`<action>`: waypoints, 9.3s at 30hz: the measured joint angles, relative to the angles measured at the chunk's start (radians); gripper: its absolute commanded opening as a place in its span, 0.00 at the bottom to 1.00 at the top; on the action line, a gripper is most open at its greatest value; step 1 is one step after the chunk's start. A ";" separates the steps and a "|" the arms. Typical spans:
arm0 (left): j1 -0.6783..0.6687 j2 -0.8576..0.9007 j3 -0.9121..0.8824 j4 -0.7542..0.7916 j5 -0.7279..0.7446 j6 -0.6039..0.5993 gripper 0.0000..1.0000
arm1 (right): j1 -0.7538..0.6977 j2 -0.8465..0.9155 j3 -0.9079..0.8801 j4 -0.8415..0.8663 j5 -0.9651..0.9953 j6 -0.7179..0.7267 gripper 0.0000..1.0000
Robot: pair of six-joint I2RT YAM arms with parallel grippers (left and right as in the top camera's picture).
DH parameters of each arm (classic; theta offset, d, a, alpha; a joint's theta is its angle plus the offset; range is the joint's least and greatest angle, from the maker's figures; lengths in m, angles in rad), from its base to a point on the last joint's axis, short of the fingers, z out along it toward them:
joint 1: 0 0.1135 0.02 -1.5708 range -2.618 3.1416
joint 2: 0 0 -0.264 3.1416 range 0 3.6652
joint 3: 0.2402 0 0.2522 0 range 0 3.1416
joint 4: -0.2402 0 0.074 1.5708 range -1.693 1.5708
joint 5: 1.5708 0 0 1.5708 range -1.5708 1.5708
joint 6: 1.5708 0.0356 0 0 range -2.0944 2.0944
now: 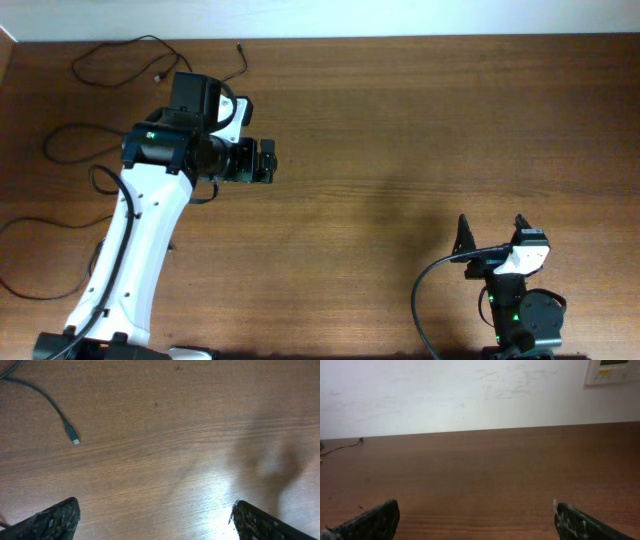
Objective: Untangle cables
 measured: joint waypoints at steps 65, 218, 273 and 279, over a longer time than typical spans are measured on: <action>-0.001 -0.159 0.000 -0.134 -0.231 0.003 0.99 | 0.000 0.000 0.000 0.000 0.000 -0.006 0.98; 0.047 -1.502 -1.435 1.226 -0.072 0.101 0.99 | 0.000 0.000 0.000 0.000 0.000 -0.007 0.98; 0.060 -1.502 -1.438 1.014 -0.187 0.108 0.99 | 0.000 0.000 0.000 0.000 0.000 -0.007 0.98; 0.084 -1.502 -1.438 1.014 -0.188 0.108 0.99 | 0.000 0.000 0.000 0.000 0.000 -0.007 0.98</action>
